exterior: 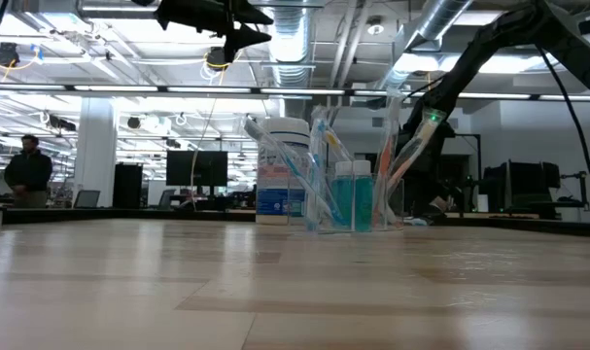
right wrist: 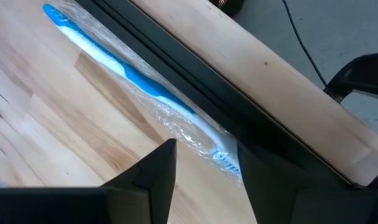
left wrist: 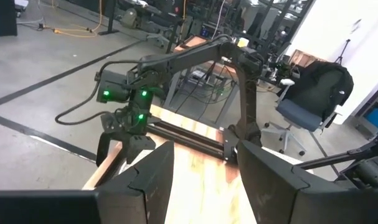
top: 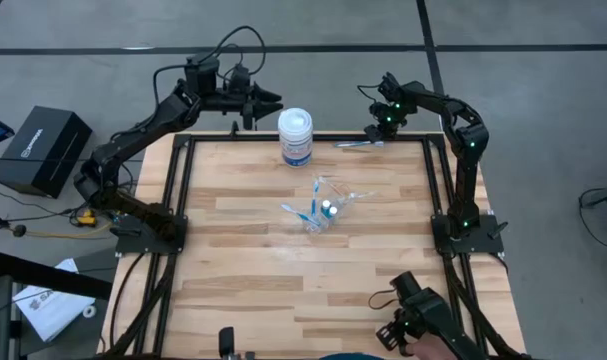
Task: Pick & Place toothbrushing station
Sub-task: Put the blue toothbrush into the transparent organizer
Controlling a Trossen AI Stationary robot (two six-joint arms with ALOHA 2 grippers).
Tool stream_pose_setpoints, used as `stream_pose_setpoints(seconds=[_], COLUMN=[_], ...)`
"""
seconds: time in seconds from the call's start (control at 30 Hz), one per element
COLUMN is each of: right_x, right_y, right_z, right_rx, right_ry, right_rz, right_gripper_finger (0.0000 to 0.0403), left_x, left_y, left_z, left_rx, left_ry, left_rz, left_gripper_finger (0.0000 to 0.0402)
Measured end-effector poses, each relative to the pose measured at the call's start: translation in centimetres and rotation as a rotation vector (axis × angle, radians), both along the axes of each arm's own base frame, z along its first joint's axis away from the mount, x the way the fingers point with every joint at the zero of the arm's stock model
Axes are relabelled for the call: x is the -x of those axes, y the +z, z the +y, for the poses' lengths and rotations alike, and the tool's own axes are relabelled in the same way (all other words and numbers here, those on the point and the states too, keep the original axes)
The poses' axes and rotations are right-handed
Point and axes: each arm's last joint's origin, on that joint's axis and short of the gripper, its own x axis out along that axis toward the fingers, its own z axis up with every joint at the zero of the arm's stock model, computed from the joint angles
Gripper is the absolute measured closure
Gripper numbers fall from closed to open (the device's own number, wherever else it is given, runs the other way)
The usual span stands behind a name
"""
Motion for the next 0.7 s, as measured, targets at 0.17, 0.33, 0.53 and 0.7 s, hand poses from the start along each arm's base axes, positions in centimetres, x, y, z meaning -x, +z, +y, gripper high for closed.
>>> stream_pose_setpoints(seconds=[0.17,0.33,0.53,0.7], right_x=[-0.3,-1.0,-1.5,-1.3], right_y=[-0.9,-0.9,-1.5,-1.7], right_z=[0.5,0.9,1.4,1.5], right_rx=[-0.045,-0.019,0.007,0.001], right_ry=[0.012,0.021,0.002,0.007], right_rz=[0.01,0.01,0.055,0.059], right_gripper_finger=[0.0235,0.0232,0.0256,0.0376], left_x=[0.1,0.1,0.1,0.1], left_y=[-0.4,-0.3,-0.3,-0.2], left_z=[0.2,0.2,0.2,0.2], left_rx=[0.009,0.0,-0.004,-0.008], left_ry=[0.008,0.007,0.007,0.007], left_rz=[0.009,0.002,-0.002,-0.006], left_gripper_finger=[0.023,0.023,0.023,0.023])
